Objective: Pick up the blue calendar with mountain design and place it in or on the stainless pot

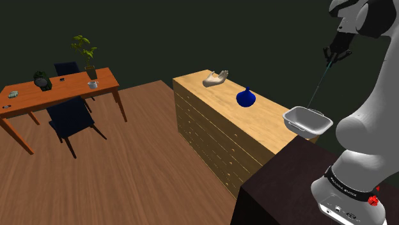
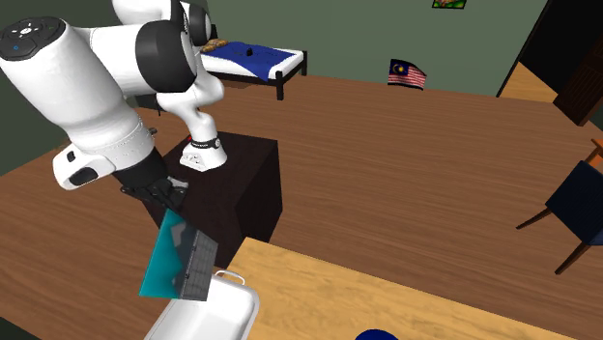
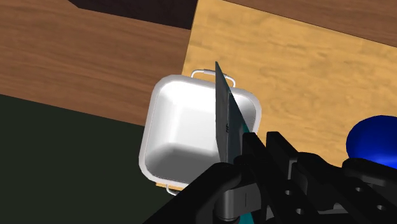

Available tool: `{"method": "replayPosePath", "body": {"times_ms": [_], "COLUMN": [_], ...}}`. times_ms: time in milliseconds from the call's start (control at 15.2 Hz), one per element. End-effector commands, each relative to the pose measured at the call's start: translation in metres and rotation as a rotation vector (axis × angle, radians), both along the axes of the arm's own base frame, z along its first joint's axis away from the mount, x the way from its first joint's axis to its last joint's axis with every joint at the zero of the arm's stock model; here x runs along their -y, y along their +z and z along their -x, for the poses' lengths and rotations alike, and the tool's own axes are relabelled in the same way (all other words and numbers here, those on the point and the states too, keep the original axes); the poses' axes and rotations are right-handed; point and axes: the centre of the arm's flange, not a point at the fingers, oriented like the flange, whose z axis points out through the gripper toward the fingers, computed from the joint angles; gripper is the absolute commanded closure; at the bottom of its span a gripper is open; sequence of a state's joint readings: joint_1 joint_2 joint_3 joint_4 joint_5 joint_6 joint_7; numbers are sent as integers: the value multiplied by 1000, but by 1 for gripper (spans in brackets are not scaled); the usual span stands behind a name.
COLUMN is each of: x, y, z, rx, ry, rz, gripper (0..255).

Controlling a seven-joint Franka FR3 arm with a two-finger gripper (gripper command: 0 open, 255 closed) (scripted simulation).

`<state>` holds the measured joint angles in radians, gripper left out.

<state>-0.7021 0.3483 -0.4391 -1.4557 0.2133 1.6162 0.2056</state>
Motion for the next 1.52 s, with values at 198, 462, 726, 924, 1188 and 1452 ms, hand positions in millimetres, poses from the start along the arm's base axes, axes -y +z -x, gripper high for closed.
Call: {"method": "replayPosePath", "body": {"times_ms": [198,462,726,924,1188,1452], "x": [0,0,0,0,0,0], "y": [-26,-48,-69,-85,-106,-127], "z": [-1,-1,-1,-1,-1,-1], "rx": [1,1,1,1,1,1], "ry": [0,0,0,0,0,0], "rz": [1,1,1,1,1,1], "gripper": [255,255,255,255,255,255]}}
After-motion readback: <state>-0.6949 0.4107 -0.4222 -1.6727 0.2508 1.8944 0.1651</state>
